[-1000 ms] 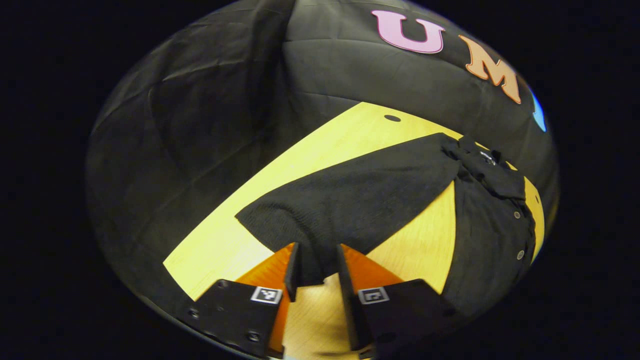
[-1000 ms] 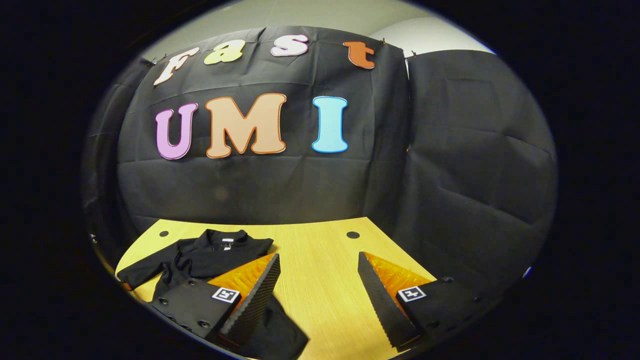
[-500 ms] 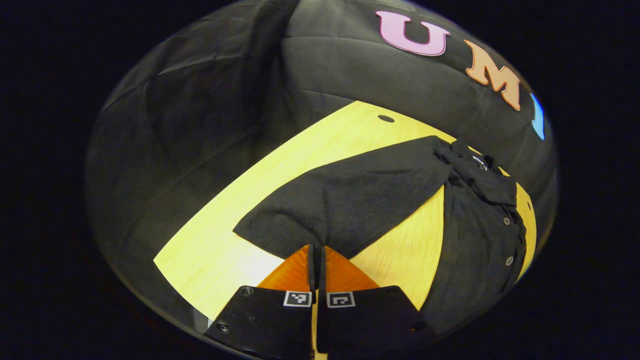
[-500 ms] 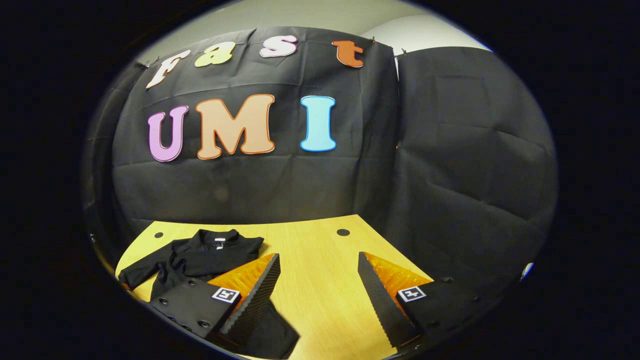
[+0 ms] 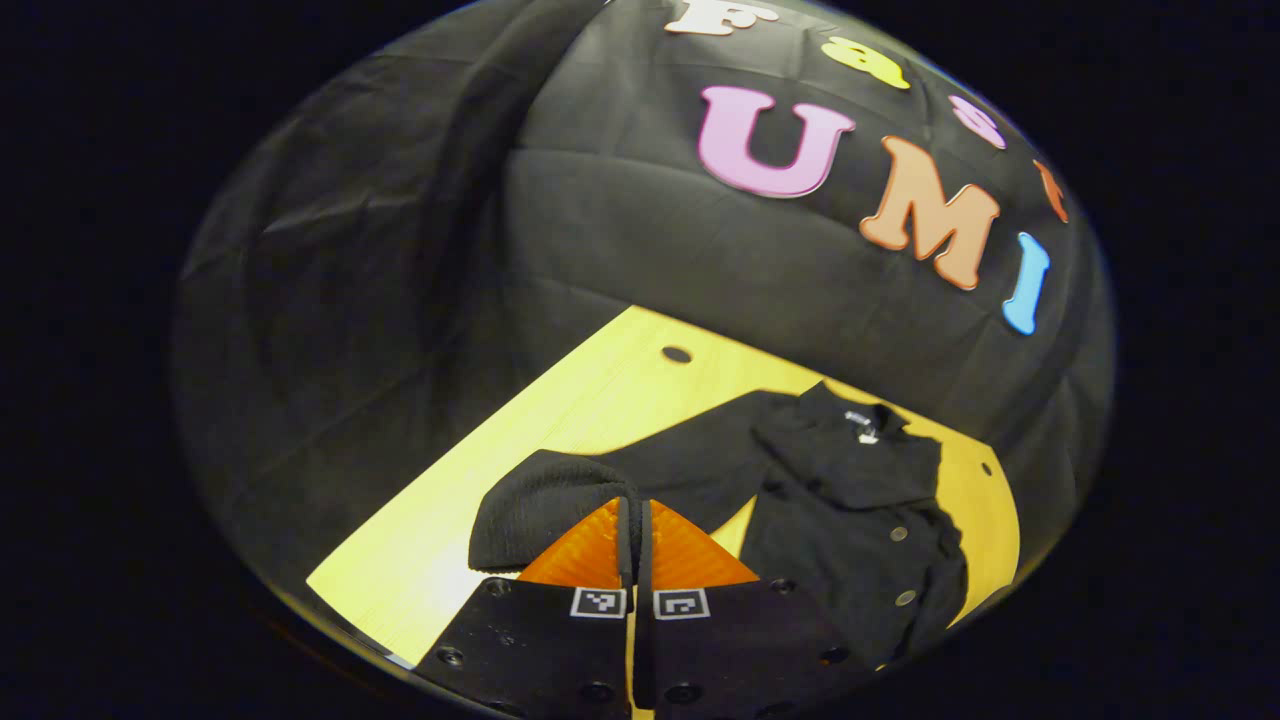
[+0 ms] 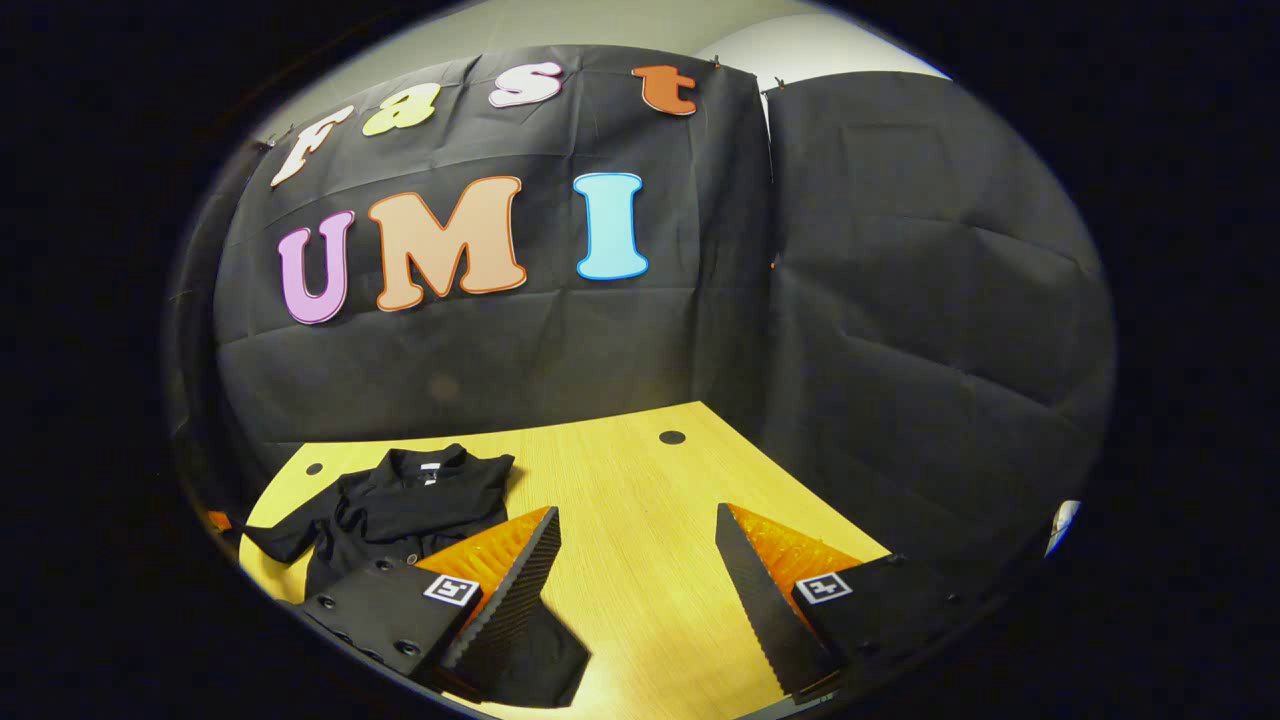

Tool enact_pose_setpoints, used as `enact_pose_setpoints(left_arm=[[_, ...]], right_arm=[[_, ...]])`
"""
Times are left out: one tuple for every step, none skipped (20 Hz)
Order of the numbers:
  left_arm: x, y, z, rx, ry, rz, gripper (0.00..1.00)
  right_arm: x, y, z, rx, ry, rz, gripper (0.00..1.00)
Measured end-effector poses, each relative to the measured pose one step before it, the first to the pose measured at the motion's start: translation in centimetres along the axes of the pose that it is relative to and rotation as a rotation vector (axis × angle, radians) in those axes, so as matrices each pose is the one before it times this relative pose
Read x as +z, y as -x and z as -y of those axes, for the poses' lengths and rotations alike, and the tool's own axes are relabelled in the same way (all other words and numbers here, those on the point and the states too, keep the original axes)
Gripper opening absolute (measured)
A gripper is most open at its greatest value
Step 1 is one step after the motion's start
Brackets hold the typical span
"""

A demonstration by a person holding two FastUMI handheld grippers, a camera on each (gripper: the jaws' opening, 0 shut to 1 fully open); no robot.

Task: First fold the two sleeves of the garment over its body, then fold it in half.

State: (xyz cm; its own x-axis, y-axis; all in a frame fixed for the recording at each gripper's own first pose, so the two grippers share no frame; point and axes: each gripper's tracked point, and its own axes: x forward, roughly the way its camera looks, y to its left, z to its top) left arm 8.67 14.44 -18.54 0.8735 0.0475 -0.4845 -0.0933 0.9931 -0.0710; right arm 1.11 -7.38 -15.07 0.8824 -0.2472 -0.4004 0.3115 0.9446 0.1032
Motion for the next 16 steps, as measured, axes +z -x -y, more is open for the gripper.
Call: enact_pose_setpoints(left_arm=[[1.565,-0.304,1.837,-0.03366,-0.01912,0.02532,0.0],[1.513,-0.764,1.787,-0.03133,-0.02523,0.0369,0.0],[1.368,-0.703,1.892,-0.03077,-0.02706,0.02636,0.0],[0.956,-0.515,2.054,-0.03699,-0.01961,0.01511,0.0],[0.648,-0.703,2.099,-0.03596,-0.01249,0.00516,0.0],[0.637,-0.861,2.03,-0.03296,-0.01313,0.00693,0.0],[0.363,-0.796,1.94,-0.03279,-0.01268,-0.00131,0.0],[0.031,-0.377,1.648,-0.03177,-0.01566,0.00268,0.0],[0.317,-0.737,1.814,-0.02849,-0.01595,0.0008,0.0],[0.262,-0.938,1.781,-0.02775,-0.01551,0.00048,0.0],[0.18,-1.012,1.62,-0.02582,-0.0093,-0.00258,0.0],[0.169,-1.15,1.737,-0.02605,-0.00188,-0.00098,0.0],[0.108,-1.282,1.714,-0.02724,0.00396,-0.00021,0.0],[-0.102,-1.407,1.638,-0.02732,0.01347,-0.00487,0.0],[-0.216,-1.398,1.753,-0.03281,0.0164,-0.00759,0.0],[-0.359,-1.233,1.407,-0.02531,0.01068,-0.00755,0.0]], right_arm=[[-0.202,-0.068,0.09,0.00346,-0.00464,-0.00447,0.98],[-0.295,-0.118,0.222,0.00453,-0.00598,-0.0044,0.99],[-0.181,-0.132,-0.048,0.00612,-0.00646,-0.00442,0.99],[-0.268,-0.181,0.097,0.00414,-0.00447,-0.00465,0.98],[-0.163,-0.155,0.148,0.00231,-0.0037,-0.00554,0.98],[-0.324,-0.254,0.001,0.00265,-0.00545,-0.00649,0.98],[-0.163,-0.057,0.251,0.00258,-0.0085,-0.00661,0.99],[-0.046,-0.089,0.18,0.00256,-0.00853,-0.00285,0.99],[-0.057,-0.06,0.378,-0.00348,-0.00572,-0.00041,0.99],[-0.162,-0.198,0.384,-0.0057,-0.00397,-0.00233,0.99],[-0.215,-0.171,0.401,-0.00445,-0.00377,-0.00558,1.0],[-0.254,-0.165,0.367,-0.00192,-0.0058,-0.00797,0.99],[-0.317,-0.125,0.263,0.00066,-0.00478,-0.01167,0.99],[-0.468,-0.263,0.359,-0.00229,-0.00449,-0.01382,0.99],[-0.289,-0.073,0.305,-0.0027,-0.00287,-0.01128,0.99],[-0.323,0.095,0.336,-0.00469,-0.00105,-0.00761,0.99]])
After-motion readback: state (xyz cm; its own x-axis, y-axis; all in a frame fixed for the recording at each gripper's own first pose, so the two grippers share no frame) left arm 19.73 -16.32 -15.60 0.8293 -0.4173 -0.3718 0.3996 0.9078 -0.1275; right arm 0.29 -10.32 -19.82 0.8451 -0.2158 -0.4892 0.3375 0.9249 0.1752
